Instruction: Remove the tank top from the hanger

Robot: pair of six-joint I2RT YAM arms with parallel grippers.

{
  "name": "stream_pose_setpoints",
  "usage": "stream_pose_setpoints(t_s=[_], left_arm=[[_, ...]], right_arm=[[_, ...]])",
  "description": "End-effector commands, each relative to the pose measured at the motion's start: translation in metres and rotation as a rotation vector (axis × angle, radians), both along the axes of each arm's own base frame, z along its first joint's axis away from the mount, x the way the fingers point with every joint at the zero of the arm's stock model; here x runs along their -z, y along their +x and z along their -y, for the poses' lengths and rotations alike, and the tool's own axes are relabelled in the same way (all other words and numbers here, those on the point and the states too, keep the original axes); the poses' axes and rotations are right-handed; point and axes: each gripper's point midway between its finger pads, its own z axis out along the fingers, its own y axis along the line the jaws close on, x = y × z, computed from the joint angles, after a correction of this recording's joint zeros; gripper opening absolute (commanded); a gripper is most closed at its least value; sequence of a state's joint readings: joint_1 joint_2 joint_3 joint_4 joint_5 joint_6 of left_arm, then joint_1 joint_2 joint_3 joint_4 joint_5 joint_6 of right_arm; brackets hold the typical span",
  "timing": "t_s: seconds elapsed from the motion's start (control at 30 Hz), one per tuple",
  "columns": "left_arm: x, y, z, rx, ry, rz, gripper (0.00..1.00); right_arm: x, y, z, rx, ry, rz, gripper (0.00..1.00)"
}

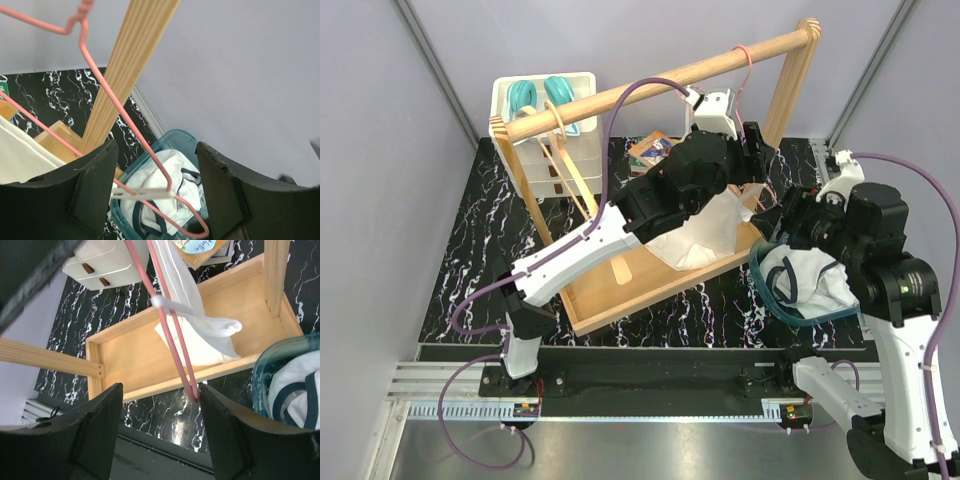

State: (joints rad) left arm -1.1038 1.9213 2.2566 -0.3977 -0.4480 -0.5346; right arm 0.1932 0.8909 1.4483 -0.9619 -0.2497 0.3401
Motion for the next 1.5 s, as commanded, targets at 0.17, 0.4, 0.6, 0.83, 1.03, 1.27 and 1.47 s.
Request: stream_pose_setpoints(t_s=[0.17, 0.4, 0.6, 0.83, 1.03, 1.27, 1.47], left_arm=[[-0.028, 0.013, 0.008, 0.013, -0.129, 0.053, 0.65], [-0.016, 0.018, 0.016, 0.027, -0.169, 0.009, 0.59], [-0.018, 0.024, 0.023, 0.019, -0.209, 0.014, 0.47], [-0.014, 0.031, 0.029, 0.012, -0.241, -0.005, 0.47], [-0.020, 0.041, 0.034, -0.011, -0.280, 0.045, 0.54], [-0.023, 0.056, 0.037, -0.066, -0.331, 0.092, 0.51], [-0.036, 0.055, 0.037, -0.044, -0.374, 0.098, 0.20]], right_arm=[[-0.016, -0.052, 0.003, 0.003, 0.077, -0.027, 0.71], [-0.049, -0.081, 0.010, 0.017, 0.093, 0.037, 0.71], [-0.061, -0.092, 0.012, 0.015, 0.097, 0.057, 0.71], [-0.062, -0.107, 0.019, 0.037, 0.087, 0.060, 0.71], [-0.064, -0.110, 0.018, 0.029, 0.092, 0.057, 0.70], [-0.069, -0.122, 0.025, 0.046, 0.069, 0.068, 0.70], [-0.069, -0.127, 0.031, 0.060, 0.045, 0.068, 0.71]])
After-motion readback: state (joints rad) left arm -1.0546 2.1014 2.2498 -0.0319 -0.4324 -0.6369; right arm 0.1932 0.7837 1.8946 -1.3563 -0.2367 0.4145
